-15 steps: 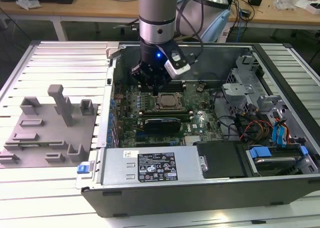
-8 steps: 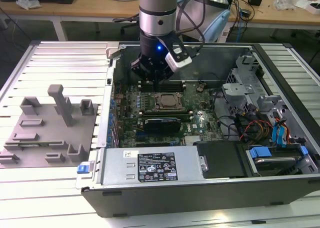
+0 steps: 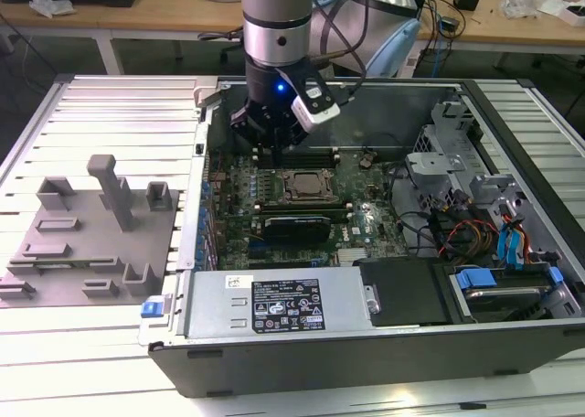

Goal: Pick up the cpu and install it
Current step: 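Install the first cpu locking lever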

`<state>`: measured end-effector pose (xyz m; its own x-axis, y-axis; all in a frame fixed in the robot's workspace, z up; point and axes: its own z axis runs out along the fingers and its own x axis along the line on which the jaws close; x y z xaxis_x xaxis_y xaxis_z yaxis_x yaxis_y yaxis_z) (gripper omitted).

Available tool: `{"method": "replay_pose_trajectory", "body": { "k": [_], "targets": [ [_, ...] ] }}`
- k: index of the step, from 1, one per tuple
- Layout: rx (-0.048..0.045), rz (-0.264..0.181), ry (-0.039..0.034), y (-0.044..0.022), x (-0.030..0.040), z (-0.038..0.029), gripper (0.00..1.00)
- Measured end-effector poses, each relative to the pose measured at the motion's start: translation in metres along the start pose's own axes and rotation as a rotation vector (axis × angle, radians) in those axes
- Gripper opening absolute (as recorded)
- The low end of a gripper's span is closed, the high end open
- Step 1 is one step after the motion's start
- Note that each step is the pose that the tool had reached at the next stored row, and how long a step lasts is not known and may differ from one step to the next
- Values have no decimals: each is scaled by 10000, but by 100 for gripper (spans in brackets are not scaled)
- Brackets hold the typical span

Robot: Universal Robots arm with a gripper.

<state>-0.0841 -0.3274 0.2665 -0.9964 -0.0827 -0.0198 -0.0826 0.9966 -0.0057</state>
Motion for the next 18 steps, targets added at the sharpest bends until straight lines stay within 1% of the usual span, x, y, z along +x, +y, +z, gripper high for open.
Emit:
{"method": "replay_pose_trajectory", "body": {
  "k": [2,3,4,6,7,8,9,11,12,15,18],
  "targets": [
    [-132,1,-34,1,14,1,11],
    [-238,3,-61,2,19,1,11],
    [-360,6,-94,2,25,1,11],
    [-639,12,-163,3,37,0,11],
    [-836,19,-212,4,49,0,11],
    [-976,20,-247,5,57,0,11],
    [-1181,25,-302,7,81,0,11],
    [-1348,28,-347,9,108,0,11],
    [-1473,31,-378,11,127,-1,11],
    [-1787,36,-445,13,159,-1,11],
    [-2150,47,-505,15,184,1,11]
  ]
}}
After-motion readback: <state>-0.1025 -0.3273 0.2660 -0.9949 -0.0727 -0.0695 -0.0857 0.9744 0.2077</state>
